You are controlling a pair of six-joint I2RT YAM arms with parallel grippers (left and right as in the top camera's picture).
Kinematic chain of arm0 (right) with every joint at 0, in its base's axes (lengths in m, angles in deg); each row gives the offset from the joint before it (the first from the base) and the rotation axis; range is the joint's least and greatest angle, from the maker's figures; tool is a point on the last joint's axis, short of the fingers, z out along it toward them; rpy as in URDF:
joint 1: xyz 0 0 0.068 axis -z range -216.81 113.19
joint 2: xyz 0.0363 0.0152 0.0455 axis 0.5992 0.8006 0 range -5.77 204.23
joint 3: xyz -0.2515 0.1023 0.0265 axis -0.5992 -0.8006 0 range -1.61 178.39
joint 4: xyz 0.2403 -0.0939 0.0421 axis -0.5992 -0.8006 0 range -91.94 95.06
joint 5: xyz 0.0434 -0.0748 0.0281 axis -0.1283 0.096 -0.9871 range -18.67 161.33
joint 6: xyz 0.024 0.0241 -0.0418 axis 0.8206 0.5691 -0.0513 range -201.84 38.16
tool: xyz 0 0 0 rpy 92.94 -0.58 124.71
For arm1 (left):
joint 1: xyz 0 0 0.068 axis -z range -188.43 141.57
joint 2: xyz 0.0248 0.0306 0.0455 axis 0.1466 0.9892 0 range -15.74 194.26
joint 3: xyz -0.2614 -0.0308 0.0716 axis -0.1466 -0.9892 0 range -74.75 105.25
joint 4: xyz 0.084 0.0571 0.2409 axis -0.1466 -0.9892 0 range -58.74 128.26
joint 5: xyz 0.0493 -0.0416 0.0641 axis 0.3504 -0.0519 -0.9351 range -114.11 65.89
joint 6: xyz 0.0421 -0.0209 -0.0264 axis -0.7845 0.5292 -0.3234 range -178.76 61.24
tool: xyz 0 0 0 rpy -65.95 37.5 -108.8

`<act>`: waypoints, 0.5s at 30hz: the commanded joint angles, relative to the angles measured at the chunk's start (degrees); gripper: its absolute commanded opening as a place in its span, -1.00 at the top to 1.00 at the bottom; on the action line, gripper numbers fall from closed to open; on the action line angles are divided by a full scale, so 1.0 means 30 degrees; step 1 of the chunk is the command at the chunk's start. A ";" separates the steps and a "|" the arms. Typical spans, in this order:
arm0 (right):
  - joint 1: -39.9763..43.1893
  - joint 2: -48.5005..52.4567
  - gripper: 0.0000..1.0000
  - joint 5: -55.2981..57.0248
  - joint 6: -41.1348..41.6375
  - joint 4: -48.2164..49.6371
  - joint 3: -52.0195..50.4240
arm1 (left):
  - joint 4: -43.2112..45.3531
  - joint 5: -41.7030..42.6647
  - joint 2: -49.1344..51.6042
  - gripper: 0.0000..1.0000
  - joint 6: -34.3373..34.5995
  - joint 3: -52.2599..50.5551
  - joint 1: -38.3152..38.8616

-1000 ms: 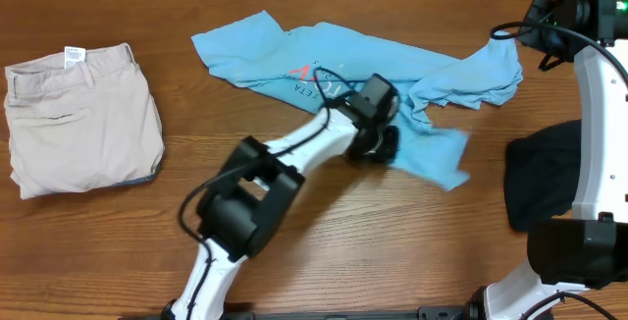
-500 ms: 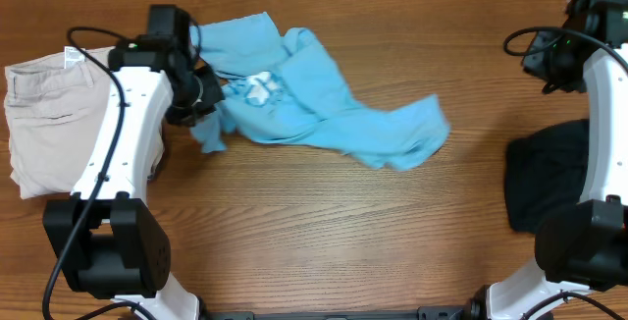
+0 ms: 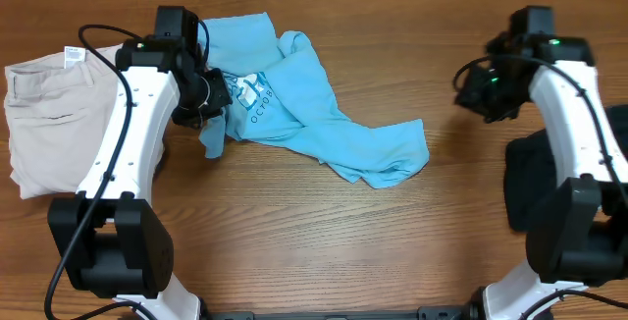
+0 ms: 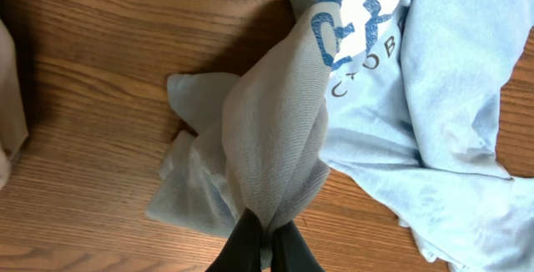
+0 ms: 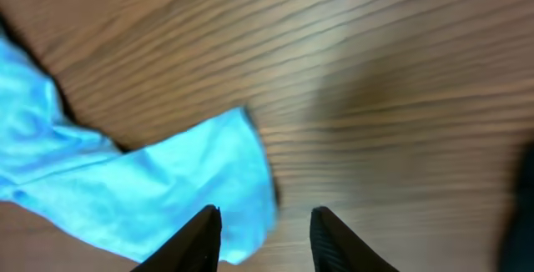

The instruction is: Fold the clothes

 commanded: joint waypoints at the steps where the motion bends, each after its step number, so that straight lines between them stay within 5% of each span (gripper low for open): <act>1: -0.0954 0.0204 0.21 -0.0729 -0.0386 0.0969 -0.1734 | 0.0000 0.0211 -0.0051 0.92 -0.0525 -0.0044 0.0117; 15: -0.3140 0.1362 0.17 -0.0044 -0.0102 0.6448 -0.5166 | -0.0051 0.0197 -0.0051 0.92 -0.0707 -0.0044 0.0117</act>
